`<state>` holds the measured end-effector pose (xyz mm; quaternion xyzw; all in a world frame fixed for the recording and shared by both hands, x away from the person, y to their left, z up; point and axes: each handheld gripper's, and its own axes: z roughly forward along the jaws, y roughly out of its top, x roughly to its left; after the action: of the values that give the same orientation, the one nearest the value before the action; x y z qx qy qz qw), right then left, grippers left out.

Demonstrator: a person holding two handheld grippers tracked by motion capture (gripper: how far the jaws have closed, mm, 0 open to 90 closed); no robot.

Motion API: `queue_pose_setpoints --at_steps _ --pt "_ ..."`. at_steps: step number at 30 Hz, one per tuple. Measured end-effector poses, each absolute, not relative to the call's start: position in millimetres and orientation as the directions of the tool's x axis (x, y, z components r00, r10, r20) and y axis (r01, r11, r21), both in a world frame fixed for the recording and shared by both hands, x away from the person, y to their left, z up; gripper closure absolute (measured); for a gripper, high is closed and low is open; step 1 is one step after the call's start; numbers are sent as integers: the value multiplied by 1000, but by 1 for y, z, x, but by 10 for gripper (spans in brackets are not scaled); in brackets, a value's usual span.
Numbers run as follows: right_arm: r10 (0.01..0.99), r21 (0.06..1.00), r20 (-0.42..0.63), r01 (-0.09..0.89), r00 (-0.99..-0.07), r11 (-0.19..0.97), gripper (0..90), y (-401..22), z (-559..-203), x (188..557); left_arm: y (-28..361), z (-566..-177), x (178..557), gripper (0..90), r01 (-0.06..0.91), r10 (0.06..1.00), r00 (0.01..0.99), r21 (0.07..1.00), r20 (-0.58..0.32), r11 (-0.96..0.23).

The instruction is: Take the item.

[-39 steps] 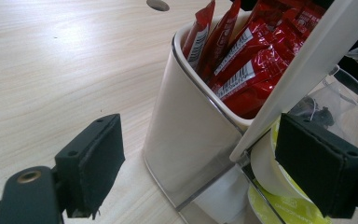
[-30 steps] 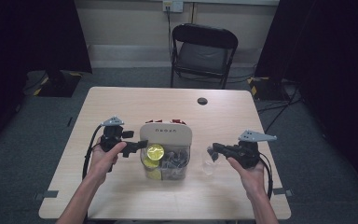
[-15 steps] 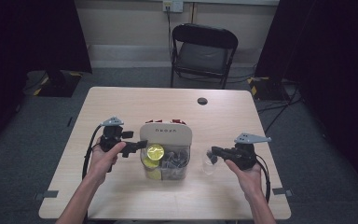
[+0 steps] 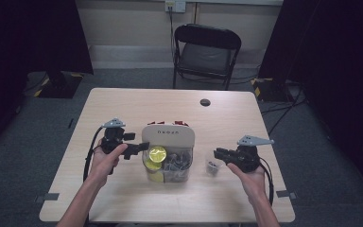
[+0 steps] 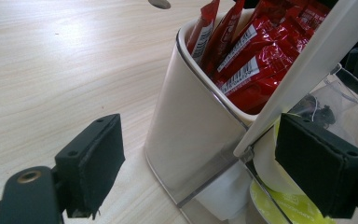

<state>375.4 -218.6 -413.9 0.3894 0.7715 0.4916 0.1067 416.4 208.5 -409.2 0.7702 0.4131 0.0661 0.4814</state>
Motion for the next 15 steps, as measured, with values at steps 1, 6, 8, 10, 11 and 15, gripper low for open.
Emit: queue_pose_setpoints --at_steps 1,6,8,10,11,15 --pt "708 842 221 497 -671 209 739 -219 -414 375 208 -409 416 151 573 700 650 796 -296 -195" --pt "717 846 222 496 -661 194 679 -221 -412 373 208 -409 416 151 575 701 647 795 -298 -193" --pt "716 849 224 493 -661 189 655 -223 -412 372 209 -409 416 152 575 701 648 795 -298 -194" --pt "723 851 221 492 -654 186 634 -225 -412 370 209 -409 417 152 575 698 649 795 -301 -192" --pt "725 851 223 493 -652 182 631 -227 -412 368 209 -409 416 152 578 699 646 795 -307 -185" --pt "732 850 225 497 -643 176 597 -233 -413 363 210 -408 417 152 577 698 647 796 -307 -185"
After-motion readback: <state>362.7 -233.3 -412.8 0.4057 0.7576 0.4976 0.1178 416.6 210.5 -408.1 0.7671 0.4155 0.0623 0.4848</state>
